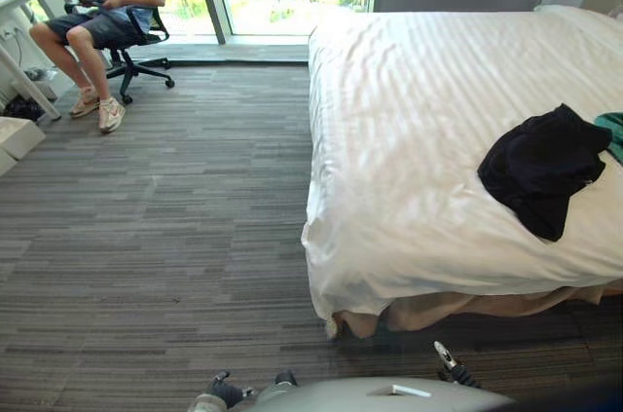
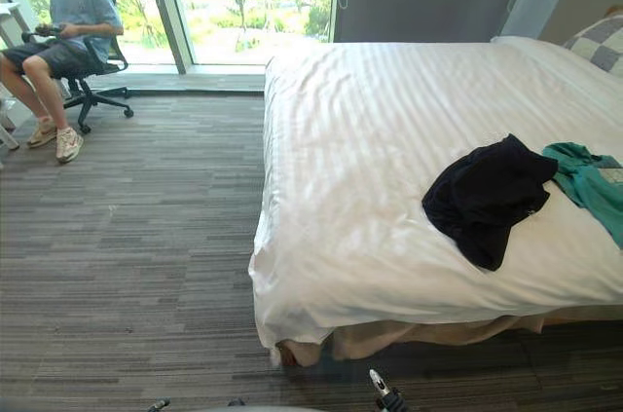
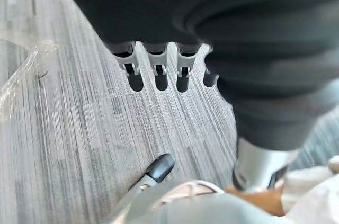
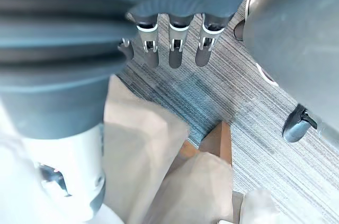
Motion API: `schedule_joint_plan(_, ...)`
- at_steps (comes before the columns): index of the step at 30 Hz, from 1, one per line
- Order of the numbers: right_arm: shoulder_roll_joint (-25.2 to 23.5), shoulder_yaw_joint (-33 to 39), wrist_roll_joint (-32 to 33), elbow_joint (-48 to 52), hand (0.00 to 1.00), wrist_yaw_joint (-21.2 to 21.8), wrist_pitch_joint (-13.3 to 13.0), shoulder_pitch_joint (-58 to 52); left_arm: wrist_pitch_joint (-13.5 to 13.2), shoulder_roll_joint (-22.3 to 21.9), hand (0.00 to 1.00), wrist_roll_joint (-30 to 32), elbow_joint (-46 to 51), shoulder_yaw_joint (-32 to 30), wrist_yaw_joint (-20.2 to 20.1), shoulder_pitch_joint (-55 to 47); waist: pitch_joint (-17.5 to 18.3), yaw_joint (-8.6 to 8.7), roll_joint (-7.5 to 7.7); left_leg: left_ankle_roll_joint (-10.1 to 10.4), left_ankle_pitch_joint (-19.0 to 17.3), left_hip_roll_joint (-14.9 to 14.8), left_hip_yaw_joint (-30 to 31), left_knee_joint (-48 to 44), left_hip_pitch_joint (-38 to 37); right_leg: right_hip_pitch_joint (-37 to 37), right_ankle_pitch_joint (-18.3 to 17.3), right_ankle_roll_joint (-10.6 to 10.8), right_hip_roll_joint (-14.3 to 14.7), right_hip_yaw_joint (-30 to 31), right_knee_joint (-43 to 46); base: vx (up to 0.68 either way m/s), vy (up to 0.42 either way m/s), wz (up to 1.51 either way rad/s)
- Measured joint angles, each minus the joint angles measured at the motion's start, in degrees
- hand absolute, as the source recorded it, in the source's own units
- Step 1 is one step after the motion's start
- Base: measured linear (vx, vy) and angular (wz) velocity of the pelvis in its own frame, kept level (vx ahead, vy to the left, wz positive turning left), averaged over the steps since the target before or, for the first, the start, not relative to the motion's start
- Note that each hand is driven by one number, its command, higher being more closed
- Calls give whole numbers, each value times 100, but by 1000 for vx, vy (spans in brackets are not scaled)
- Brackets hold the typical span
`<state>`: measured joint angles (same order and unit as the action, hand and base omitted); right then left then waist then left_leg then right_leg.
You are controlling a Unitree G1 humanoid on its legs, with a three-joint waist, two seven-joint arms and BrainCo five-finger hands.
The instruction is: Tidy the bed and pick cloth on bed and put in laundry
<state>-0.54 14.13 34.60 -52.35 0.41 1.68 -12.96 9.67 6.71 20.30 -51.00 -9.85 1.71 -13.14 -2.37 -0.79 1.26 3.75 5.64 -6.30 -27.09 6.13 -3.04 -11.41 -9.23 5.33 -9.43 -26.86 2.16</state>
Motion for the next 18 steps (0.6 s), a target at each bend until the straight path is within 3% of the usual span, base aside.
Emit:
schedule_joint_plan(4, -71, 296, 61, -89, 0, -314, -4, -29, -175, -195, 0, -325, -32, -422, 16, -5, 4, 3, 12, -49, 37, 13, -28, -1, -2, -5, -73, 19, -20, -18, 22, -37, 8, 4)
schedule_joint_plan(8, -179, 443, 296, -98, 0, -877, -201, 10, -708, -279, 0, -879, -233, -479, 21, -7, 8, -3, 31, -89, 11, 51, -87, -1, -12, 23, -37, 19, -69, 48, 39, 32, 18, -6)
schedule_joint_plan(9, -226, 492, 361, -98, 100, -1064, -333, 45, -859, -277, 0, -1112, -246, -477, 56, -6, 10, -8, 36, -90, 7, 57, -103, -1, -16, 41, -10, 59, -77, 93, 38, 65, 19, -14)
schedule_joint_plan(13, -329, 592, 563, -52, 100, -1706, -829, 207, -1167, -290, 0, -1622, -252, -469, 126, 21, 7, -19, 86, -49, -51, 67, -237, -1, -99, 38, 27, 63, -88, 228, 44, 86, 8, -19)
schedule_joint_plan(15, -329, 623, 573, 316, 100, -2121, -1201, 233, -1289, -297, 0, -1700, -252, -407, 138, 60, -10, -17, 77, -61, -77, 84, -268, -1, -118, 28, 28, 60, -89, 239, 39, 83, -5, -7)
schedule_joint_plan(18, -296, 684, 506, 1116, 100, -2594, -1610, 282, -1306, -306, 0, -1725, -251, -362, 217, 80, -58, -16, 84, -66, -116, 101, -368, -1, -207, -13, 27, 53, -111, 285, 38, 67, 9, -14)
